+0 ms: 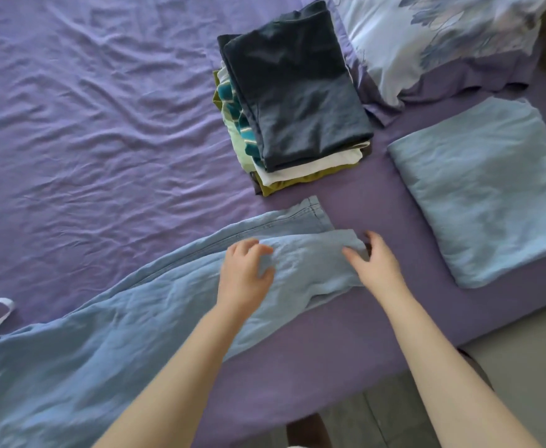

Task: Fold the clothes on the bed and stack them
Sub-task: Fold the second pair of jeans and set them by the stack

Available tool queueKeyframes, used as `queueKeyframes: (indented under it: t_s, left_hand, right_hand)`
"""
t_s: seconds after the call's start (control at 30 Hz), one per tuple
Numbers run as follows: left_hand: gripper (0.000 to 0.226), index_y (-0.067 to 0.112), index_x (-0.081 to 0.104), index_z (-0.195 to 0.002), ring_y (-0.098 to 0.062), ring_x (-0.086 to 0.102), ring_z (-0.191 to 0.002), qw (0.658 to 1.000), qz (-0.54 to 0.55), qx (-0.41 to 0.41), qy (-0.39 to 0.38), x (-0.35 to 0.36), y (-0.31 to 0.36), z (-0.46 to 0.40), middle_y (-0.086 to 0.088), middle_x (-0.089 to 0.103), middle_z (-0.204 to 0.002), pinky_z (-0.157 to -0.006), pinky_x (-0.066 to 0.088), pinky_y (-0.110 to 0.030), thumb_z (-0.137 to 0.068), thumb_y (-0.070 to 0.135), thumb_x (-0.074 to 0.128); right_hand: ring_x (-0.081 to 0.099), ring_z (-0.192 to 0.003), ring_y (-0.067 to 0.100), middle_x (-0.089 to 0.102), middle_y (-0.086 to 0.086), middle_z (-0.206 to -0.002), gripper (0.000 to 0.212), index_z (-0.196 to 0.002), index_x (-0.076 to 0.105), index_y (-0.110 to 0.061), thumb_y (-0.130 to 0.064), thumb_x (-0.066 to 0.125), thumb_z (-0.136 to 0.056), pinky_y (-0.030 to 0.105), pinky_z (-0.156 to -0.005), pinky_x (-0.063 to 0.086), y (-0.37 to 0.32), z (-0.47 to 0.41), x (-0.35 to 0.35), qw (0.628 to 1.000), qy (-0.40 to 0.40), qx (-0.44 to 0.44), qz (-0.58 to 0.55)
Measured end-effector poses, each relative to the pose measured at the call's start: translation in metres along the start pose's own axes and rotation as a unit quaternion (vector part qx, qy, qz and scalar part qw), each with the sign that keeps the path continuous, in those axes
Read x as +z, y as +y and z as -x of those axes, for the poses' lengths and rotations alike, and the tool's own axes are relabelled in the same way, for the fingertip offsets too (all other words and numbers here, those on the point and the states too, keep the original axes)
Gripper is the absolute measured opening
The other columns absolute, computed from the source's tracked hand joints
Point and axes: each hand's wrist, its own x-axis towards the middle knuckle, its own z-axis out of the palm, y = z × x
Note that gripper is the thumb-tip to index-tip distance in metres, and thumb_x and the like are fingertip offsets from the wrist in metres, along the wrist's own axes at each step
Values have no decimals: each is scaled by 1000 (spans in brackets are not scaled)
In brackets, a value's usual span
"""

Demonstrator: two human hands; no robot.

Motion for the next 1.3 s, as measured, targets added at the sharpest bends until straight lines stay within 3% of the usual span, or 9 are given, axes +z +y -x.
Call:
queueKeyframes:
  t_s: [0.17, 0.3, 0.4, 0.6, 0.73, 0.83, 1.0, 1.17, 1.3]
  left_hand:
    - [18, 5, 70, -88, -39, 56, -97, 1000, -6, 15, 22, 28, -10, 58, -13, 62, -99, -78, 48, -46, -72, 5, 79]
    - [24, 2, 70, -97, -41, 54, -107, 997, 2, -58, 56, 20, -28, 57, -18, 61, -110, -88, 45, -49, -74, -6, 70]
    - [34, 0, 65, -111, -38, 49, -118, 991, -16, -106, 80, -3, -52, 44, -18, 57, -124, -97, 40, -47, -80, -9, 58]
    - [45, 16, 52, -131, -24, 44, -127, 982, -150, -118, 11, -38, -108, 12, -4, 51, -136, -105, 33, -39, -89, 0, 46]
    - [28, 27, 57, -120, -27, 50, -113, 962, -245, -113, -34, -52, -123, -2, -4, 54, -121, -89, 37, -37, -94, 33, 50]
    - [32, 33, 61, -110, -24, 46, -111, 937, -330, -84, -79, -61, -129, -8, 0, 51, -114, -86, 33, -35, -87, 53, 52]
    - [24, 30, 64, -105, -24, 44, -113, 963, -230, -89, -111, -65, -140, -1, 0, 53, -114, -85, 34, -33, -85, 44, 64]
    - [12, 30, 43, -85, -28, 57, -93, 982, -91, -138, -96, -67, -142, -2, 3, 59, -91, -72, 41, -35, -90, 33, 53]
    - [34, 31, 49, -111, -18, 59, -99, 972, -12, -185, -143, -71, -141, -6, 9, 60, -105, -77, 46, -28, -83, 41, 65]
  right_hand:
    - [57, -92, 28, 61, 9, -96, 21, -94, 60, -10, -27, 68, -85, 32, -71, 41, 18, 22, 9, 998, 50, -37, -16]
    - [61, -77, 7, 68, -6, -83, 12, -85, 62, -26, -14, 66, -85, 21, -67, 50, -3, 30, -4, 975, -19, -97, -199]
    - [54, -67, 2, 63, -13, -76, 16, -84, 57, -26, -10, 59, -82, 11, -55, 43, -8, 27, -6, 991, -62, -96, -74]
    - [56, -101, 22, 61, 4, -106, 44, -114, 58, -8, -44, 57, -89, 31, -80, 41, -25, 7, 12, 997, 30, 43, -61]
    - [62, -90, -7, 60, -6, -116, 55, -137, 42, -21, -12, 64, -88, 9, -74, 46, -37, 14, 21, 988, -47, -24, -148]
    - [55, -112, -8, 55, -14, -132, 66, -137, 39, -43, -1, 56, -89, 13, -87, 49, -38, 24, 16, 964, -127, -121, -199]
    - [58, -114, 3, 55, -10, -135, 71, -133, 38, -55, -4, 60, -88, 16, -81, 50, -45, 18, 0, 949, -158, -134, -237]
    - [51, -123, 22, 52, 10, -137, 68, -144, 36, -17, -14, 67, -83, 34, -98, 43, -36, -18, 5, 991, -115, -40, 49]
    - [53, -118, 29, 56, 9, -128, 65, -132, 49, -8, -40, 71, -81, 29, -85, 40, -49, -35, 26, 999, -5, 2, 33]
